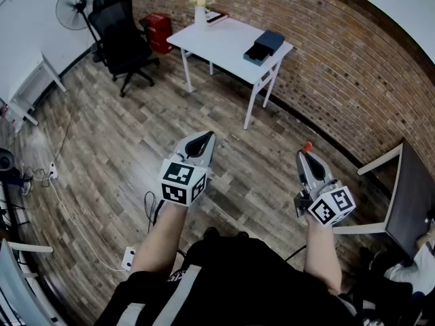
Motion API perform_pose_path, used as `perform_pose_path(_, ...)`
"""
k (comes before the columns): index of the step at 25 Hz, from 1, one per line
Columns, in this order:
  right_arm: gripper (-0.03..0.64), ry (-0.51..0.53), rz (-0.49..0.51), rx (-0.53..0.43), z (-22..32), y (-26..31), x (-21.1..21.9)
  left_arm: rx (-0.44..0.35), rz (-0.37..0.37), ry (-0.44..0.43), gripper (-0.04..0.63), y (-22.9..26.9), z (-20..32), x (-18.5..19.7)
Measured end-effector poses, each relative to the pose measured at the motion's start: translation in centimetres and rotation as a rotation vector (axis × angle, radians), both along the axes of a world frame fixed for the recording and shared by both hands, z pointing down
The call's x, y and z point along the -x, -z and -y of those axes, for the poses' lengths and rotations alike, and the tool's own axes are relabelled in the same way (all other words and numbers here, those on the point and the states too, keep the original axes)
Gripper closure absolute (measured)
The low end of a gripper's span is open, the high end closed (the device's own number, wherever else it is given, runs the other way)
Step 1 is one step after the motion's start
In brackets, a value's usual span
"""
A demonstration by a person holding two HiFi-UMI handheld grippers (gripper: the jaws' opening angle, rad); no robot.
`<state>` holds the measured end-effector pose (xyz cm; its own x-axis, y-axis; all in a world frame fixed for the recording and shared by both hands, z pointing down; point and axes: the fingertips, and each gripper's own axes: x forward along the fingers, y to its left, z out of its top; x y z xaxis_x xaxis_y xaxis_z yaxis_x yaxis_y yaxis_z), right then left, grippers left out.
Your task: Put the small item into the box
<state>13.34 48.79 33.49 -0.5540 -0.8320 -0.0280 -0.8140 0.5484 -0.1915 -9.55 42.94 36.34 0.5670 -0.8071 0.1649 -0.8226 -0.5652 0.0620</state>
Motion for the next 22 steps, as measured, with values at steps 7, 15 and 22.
perform_pose_path(7, 0.607, 0.006, 0.014, -0.004, -0.2, -0.2, 0.6, -0.018, 0.011, -0.003, 0.589, 0.2, -0.2, 0.2)
perform_pose_path(15, 0.606, 0.047, 0.030, 0.030, 0.5, -0.9, 3.5, -0.016, 0.039, 0.003, 0.589, -0.3, -0.3, 3.0)
perform_pose_path(22, 0.604, 0.057, 0.065, 0.030, 0.4, -0.9, 7.1, -0.014, 0.026, 0.000, 0.589, -1.2, -0.1, 6.5)
